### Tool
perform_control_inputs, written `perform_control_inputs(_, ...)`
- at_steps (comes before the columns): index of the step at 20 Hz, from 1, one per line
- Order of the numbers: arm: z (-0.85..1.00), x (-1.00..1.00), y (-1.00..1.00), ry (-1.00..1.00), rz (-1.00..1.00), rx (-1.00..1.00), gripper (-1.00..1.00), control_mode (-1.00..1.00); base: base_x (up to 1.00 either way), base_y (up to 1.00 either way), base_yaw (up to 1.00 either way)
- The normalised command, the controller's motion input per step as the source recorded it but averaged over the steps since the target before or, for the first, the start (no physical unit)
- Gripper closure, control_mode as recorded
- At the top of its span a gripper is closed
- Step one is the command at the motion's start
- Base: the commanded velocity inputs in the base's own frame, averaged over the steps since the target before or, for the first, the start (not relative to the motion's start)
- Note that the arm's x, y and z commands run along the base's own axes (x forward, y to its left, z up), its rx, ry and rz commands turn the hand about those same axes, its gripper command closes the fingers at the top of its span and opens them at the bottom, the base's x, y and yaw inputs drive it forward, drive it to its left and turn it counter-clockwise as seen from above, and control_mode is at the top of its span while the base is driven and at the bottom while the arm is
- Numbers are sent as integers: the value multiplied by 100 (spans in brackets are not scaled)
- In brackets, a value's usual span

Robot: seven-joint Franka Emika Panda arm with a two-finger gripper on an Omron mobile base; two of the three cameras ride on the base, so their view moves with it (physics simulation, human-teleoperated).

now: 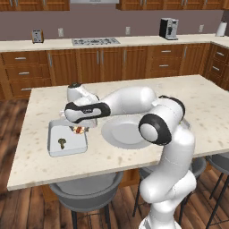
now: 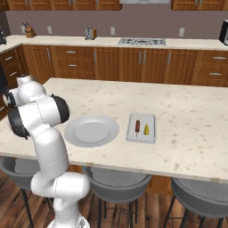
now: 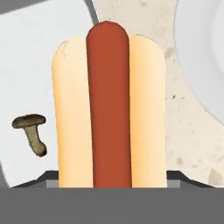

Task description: Place one cooked food and one vegetable from the large plate to each tupperware container.

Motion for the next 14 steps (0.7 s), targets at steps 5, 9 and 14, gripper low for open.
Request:
perform_control_inputs(5, -40, 22, 8, 3, -6, -2, 100, -100, 0, 0, 0)
perform_control_inputs(9, -42, 27, 2, 0, 1, -14, 100, -100, 0, 0, 0)
perform_control_inputs(14, -21, 29, 13, 0, 8, -8, 100, -100, 0, 0, 0)
